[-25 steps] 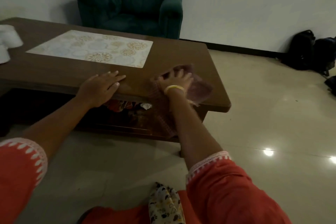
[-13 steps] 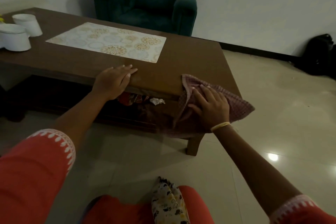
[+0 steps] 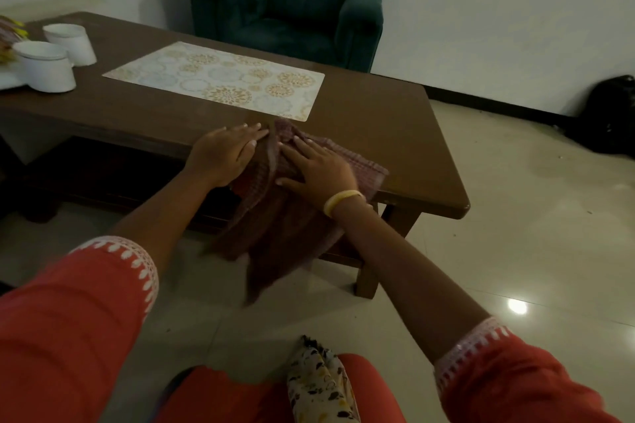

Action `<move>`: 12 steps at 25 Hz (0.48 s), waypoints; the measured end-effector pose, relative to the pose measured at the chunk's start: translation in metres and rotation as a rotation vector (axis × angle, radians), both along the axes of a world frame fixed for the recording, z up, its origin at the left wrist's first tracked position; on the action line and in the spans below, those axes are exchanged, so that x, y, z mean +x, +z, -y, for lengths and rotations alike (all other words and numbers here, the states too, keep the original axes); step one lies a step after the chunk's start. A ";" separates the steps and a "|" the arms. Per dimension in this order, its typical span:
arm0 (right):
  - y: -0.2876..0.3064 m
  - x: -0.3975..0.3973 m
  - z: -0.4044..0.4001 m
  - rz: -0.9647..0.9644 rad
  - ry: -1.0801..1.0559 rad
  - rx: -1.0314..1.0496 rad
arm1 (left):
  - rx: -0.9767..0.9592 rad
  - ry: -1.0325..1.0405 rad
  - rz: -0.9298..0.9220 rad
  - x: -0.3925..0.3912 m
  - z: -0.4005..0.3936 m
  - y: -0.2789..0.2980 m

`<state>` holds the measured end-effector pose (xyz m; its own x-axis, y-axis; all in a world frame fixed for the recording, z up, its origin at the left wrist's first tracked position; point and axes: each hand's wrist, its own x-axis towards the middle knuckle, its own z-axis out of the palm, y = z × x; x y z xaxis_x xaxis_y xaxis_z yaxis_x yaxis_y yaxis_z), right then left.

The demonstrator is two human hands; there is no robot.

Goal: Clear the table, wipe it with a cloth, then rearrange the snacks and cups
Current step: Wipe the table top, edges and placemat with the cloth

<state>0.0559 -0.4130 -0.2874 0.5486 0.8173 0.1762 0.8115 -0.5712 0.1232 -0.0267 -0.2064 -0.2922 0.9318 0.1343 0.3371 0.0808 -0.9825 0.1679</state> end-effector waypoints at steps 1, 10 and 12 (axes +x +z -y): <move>0.001 0.007 0.022 -0.006 0.008 0.026 | 0.002 -0.005 -0.003 0.000 0.000 0.000; 0.015 0.059 0.062 -0.269 -0.290 -0.048 | -0.028 -0.014 -0.029 0.000 0.001 0.000; 0.018 0.080 0.039 -0.317 -0.385 -0.049 | -0.068 -0.038 -0.030 0.001 -0.005 0.004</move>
<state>0.1361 -0.4521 -0.2690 0.8323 0.5483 -0.0815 0.5450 -0.8362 -0.0608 -0.0257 -0.2014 -0.2883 0.9463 0.1198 0.3004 0.0493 -0.9714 0.2321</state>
